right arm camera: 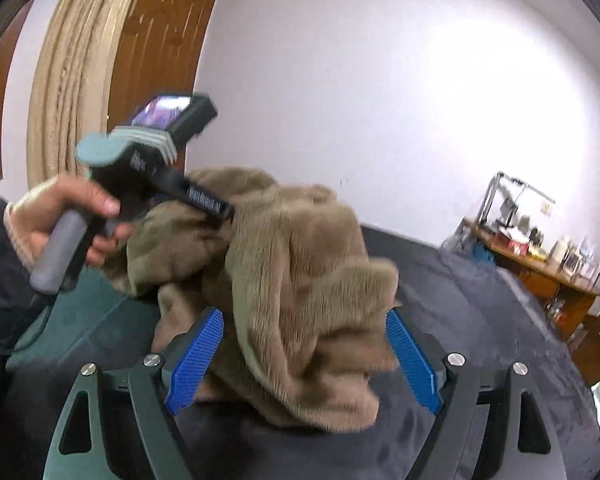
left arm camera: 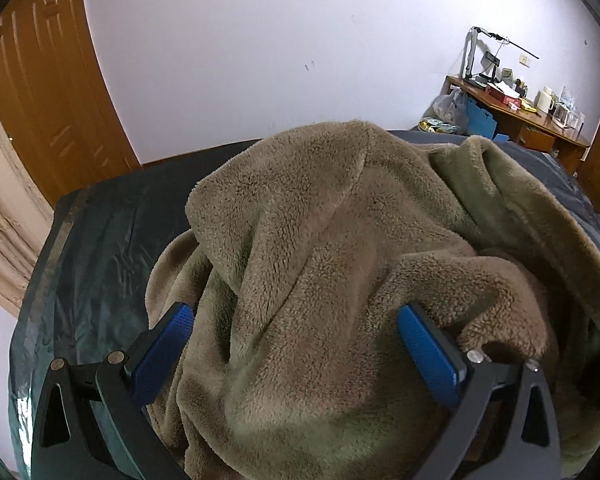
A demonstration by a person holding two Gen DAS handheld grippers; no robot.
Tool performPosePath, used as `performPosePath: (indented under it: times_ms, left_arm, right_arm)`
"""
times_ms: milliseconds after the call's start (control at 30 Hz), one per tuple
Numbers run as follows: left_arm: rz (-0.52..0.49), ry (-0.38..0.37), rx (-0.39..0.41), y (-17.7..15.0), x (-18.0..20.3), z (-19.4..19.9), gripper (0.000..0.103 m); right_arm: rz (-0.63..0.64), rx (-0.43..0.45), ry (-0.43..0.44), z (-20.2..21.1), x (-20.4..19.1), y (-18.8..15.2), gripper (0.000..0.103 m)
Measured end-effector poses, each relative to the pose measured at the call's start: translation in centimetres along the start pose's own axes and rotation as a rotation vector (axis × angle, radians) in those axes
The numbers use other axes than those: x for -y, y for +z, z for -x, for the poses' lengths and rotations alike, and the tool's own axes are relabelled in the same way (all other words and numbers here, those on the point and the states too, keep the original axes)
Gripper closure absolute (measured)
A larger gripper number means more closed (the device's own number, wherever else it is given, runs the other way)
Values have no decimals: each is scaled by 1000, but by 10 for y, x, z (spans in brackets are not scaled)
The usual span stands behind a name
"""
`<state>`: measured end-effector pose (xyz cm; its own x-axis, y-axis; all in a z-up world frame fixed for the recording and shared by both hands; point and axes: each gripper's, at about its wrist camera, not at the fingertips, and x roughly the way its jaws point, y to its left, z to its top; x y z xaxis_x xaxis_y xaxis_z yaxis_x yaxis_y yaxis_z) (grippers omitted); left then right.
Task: Fold clothes
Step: 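Lift the pinched blanket fold with the right gripper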
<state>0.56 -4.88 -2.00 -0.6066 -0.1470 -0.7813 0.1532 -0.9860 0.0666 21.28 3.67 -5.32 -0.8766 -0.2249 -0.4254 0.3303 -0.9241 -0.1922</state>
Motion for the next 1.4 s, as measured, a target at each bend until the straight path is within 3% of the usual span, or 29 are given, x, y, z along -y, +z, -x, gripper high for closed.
performPosePath:
  times_ms: [100,167,200,267,333,433,500,567,733,800,933,1400]
  left_arm:
    - [-11,5,-6,-3,1,-4,0]
    - [-18,7,-11,-5,2,-7,0]
    - [-21,8,-14,-6,3,-9,0]
    - [-26,9,-22,-8,4,-12,0]
    - [-31,13,-28,-11,5,-15,0]
    - [-38,29,-30,-18,7,-17,0]
    - [-36,34,-28,-28,8,-17,1]
    - [-25,25,-29,-40,6,-18,1]
    - [7,-9,-44,-61,-9,-10,1]
    - [15,-18,-40,-65,-15,-1,1]
    - [-5,20,12,-65,-20,24,0]
    - [-69,-109,87,30,-23,26,0]
  right_arm:
    - [46,10,32,-12,-5,7,17]
    - [78,-30,14,-31,-8,7,19]
    - [78,-64,4,-43,-10,10,26]
    - [46,-140,-48,-64,-1,8,71]
    - [-28,-170,-102,-69,18,6,83]
    - [-109,-115,-186,-46,42,8,94]
    - [-109,-53,-249,-24,50,11,94]
    - [-96,-12,-243,-8,54,13,94]
    - [-114,3,-151,22,66,6,94]
    - [-125,-8,-72,27,67,2,94]
    - [-105,-18,27,36,61,-9,94]
    - [-190,-61,73,25,88,-44,94]
